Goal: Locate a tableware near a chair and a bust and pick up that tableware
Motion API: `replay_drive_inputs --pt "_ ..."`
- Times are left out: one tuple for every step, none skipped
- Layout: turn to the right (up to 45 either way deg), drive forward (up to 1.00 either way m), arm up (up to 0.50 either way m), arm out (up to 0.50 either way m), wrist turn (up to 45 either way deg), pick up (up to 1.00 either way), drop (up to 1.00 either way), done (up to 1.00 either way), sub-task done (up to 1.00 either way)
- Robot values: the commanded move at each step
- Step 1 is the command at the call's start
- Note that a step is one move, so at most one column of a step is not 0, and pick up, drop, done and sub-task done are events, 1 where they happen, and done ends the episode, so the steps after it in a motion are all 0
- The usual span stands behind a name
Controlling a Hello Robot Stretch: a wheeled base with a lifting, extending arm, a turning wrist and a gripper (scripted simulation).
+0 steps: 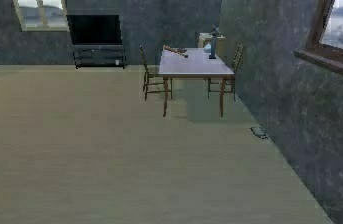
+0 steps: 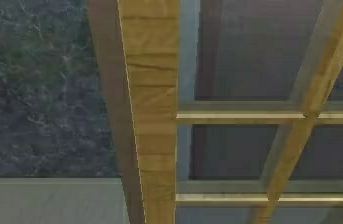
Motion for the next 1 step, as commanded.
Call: replay_drive_inputs --pt "-21.0 0.00 0.00 0.00 0.0 0.00 0.00 0.00 0.00"
